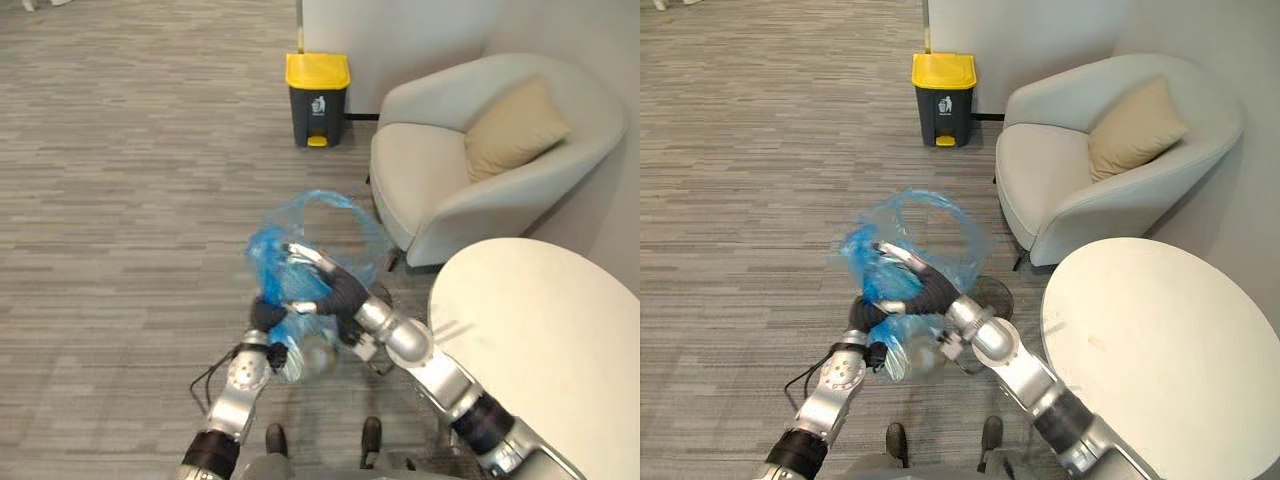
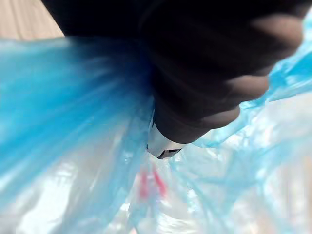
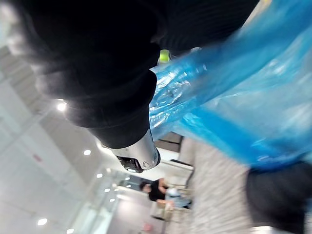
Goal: Gather rubbish on tea table into small bin, then transfer packed bag to large trash can.
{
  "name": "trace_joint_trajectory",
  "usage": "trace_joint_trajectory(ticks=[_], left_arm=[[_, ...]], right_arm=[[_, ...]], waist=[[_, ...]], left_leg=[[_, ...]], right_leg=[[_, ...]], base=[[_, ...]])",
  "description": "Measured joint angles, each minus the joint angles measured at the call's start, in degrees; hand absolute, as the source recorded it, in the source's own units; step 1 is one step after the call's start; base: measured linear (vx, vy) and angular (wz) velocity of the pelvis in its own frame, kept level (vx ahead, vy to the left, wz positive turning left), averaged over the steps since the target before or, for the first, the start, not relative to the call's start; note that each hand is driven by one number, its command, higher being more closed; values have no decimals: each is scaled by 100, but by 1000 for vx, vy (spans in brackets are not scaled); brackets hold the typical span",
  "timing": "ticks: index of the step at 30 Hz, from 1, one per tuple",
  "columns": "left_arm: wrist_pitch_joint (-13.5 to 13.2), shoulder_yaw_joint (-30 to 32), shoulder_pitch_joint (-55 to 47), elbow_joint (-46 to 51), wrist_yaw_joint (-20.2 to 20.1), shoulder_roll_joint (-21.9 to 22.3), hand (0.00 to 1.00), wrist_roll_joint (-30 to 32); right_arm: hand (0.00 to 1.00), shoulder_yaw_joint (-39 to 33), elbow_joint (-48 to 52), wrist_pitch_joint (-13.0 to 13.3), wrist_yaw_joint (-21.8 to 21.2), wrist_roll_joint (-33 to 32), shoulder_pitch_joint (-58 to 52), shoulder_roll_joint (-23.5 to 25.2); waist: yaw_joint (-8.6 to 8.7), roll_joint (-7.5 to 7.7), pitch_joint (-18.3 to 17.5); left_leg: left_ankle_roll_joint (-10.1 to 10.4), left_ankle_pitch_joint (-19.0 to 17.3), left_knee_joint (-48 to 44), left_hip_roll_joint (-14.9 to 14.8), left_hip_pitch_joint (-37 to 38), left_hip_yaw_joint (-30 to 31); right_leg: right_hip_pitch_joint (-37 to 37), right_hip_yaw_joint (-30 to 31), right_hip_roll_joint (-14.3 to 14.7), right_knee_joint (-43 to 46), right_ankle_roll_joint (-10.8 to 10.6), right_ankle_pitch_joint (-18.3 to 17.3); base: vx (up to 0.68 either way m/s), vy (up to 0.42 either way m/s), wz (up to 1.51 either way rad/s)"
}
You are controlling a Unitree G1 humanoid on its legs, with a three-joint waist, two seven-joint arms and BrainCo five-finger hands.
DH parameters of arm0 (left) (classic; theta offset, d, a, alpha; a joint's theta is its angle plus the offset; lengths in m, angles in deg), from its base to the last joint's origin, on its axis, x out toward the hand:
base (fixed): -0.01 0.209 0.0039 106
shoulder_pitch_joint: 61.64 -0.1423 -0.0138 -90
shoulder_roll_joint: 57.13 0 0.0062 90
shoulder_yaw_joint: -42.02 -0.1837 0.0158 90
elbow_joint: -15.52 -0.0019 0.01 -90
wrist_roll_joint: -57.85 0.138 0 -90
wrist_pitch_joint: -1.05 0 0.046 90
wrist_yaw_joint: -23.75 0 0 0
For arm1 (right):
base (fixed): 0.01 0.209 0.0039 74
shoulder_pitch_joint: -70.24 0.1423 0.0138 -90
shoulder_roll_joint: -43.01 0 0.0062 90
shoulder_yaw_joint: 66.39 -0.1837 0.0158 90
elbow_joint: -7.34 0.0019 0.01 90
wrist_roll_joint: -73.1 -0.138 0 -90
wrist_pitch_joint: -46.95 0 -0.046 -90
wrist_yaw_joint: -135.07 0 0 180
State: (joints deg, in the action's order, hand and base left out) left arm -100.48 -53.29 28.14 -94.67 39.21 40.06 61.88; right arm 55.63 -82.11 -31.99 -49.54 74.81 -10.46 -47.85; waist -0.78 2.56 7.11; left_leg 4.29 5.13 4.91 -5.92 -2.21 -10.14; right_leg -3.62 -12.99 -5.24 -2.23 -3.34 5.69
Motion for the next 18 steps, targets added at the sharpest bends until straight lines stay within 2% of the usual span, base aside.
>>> trace_joint_trajectory(ticks=[2,4,8,10,11,12,13,14,15,16,17,18], left_arm=[[-1,181,-44,-48,43,-110,100,-29],[-6,369,-64,-136,104,-108,100,-119],[-7,705,-367,-584,104,-97,100,-114],[1,808,-711,-716,72,-68,100,-114],[5,844,-898,-745,19,-66,100,-117],[6,910,-1122,-748,-129,-63,100,-129],[6,943,-1171,-747,-162,-53,100,-129],[30,1077,-1376,-788,-225,-16,100,-142],[63,1126,-1497,-800,-268,-17,100,-177],[117,1205,-1669,-811,-327,-42,100,-225],[147,1279,-1677,-881,-369,-59,100,-245],[173,1344,-1672,-897,-398,-68,100,-251]], right_arm=[[0,-307,-245,58,111,497,-415,-32],[0,-504,-316,131,244,888,-698,-42],[0,-877,-732,196,333,1191,-1124,214],[0,-1194,-1241,198,325,1122,-1271,517],[0,-1471,-1634,190,320,941,-1353,693],[0,-1917,-2069,139,325,641,-1490,850],[0,-2012,-2159,129,323,582,-1514,867],[0,-2296,-2503,50,328,433,-1546,893],[0,-2390,-2617,-10,333,334,-1548,885],[0,-2564,-2735,-36,358,121,-1596,879],[0,-2765,-2882,-28,403,46,-1652,897],[0,-2815,-2983,-33,450,46,-1658,898]], waist=[[-5,-1,3],[-16,-1,3],[-28,6,8],[-34,22,18],[-15,57,36],[0,112,98],[-7,121,107],[-39,143,147],[-18,120,155],[33,62,219],[87,-21,344],[89,-25,352]], left_leg=[[2,-5,-199,4,-346,297],[-24,-17,-193,-11,-498,337],[-61,-19,-235,-5,-525,256],[-169,-266,-513,114,-617,189],[-276,-524,-936,166,-761,81],[-387,-972,-1650,203,-900,-41],[-352,-1096,-1772,206,-927,-32],[-375,-1400,-2100,205,-935,1],[-412,-1496,-2184,198,-911,18],[-469,-1608,-2265,194,-806,140],[-540,-1694,-2318,138,-744,262],[-538,-1731,-2318,90,-741,300]], right_leg=[[-20,-428,-58,21,11,-83],[-31,-702,-90,29,-5,-136],[-33,-923,-232,284,-48,-303],[-89,-928,-419,569,-173,-572],[-207,-965,-629,1005,-232,-873],[-304,-995,-927,1675,-348,-1243],[-332,-983,-955,1867,-352,-1268],[-590,-697,-1140,2681,-269,-1299],[-750,-495,-1181,3093,-143,-1204],[-1161,-159,-1221,4025,150,-861],[-1529,72,-1072,4376,10,-1215],[-1645,84,-951,4283,2,-1379]], base=[[5,4,84],[10,-3,74],[78,17,40],[82,69,13],[181,152,38],[160,132,38],[168,88,19],[61,40,-3],[130,119,9],[192,153,28],[237,133,33],[295,65,33]])
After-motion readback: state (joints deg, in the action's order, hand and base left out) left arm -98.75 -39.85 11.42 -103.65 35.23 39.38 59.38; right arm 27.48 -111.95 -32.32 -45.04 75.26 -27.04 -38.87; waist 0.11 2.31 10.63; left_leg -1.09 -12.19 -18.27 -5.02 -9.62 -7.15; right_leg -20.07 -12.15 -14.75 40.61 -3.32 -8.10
